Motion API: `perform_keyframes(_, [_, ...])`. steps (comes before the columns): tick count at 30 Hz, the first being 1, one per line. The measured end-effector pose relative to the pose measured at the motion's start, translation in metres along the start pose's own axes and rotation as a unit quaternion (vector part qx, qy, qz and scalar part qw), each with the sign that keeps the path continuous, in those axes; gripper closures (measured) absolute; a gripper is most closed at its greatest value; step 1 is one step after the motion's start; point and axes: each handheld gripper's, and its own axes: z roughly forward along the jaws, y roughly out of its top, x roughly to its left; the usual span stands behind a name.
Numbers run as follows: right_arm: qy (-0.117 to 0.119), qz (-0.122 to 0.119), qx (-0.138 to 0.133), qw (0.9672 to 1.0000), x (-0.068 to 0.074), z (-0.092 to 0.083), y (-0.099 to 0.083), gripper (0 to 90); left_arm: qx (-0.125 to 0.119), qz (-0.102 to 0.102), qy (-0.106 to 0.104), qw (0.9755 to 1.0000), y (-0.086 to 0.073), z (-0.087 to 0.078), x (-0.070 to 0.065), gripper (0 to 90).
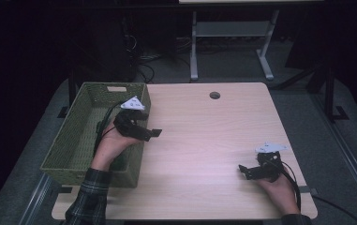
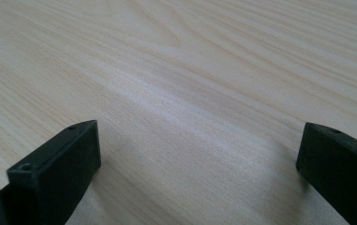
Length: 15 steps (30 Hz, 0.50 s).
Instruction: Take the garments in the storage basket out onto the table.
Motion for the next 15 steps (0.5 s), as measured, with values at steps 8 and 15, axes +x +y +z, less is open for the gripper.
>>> perform_keyframes(8, [-0.001, 0.001, 0.0, 1.0, 0.0, 0.0, 0.0, 0.0, -0.008, -0.01, 0.024, 0.9996, -0.007, -0.017, 0.013, 14.4])
perform_keyframes(15, [-0.002, 0.001, 0.0, 1.0, 0.0, 0.0, 0.0, 0.0, -0.007, -0.021, 0.046, 0.9987, -0.015, -0.031, 0.025, 14.4])
